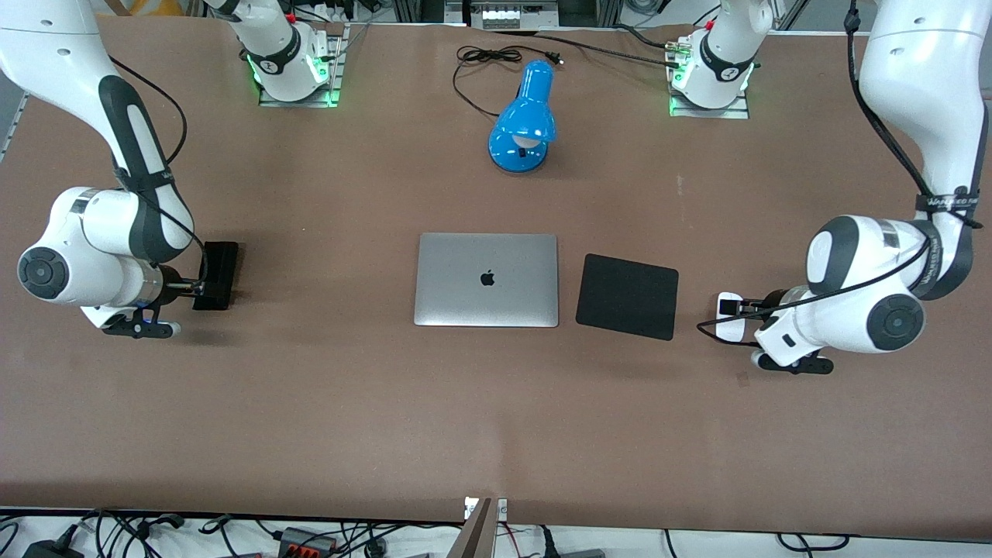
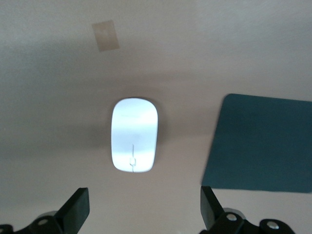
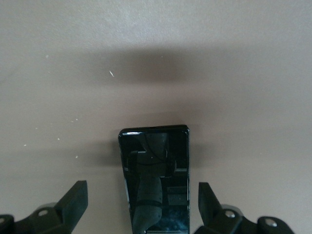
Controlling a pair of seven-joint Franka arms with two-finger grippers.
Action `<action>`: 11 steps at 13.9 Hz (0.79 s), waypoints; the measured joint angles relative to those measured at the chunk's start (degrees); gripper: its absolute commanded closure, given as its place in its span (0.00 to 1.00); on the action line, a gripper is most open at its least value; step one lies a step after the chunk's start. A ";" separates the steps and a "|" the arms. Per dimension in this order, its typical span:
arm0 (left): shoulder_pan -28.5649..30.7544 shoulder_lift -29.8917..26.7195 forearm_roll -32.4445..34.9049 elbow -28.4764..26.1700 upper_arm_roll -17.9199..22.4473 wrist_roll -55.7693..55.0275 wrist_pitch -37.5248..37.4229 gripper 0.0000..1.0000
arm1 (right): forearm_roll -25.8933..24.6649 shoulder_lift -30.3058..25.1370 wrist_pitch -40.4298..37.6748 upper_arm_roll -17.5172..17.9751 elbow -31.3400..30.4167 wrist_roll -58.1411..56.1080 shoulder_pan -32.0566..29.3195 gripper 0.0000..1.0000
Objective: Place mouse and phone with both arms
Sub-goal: 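Grasp the black phone with the right gripper while the left gripper grasps the mouse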
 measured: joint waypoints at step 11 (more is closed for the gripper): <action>0.14 0.76 1.42 -8.78 0.08 1.03 13.23 0.00 | 0.00 4.49 -0.08 -0.15 -1.61 0.00 -1.16 0.00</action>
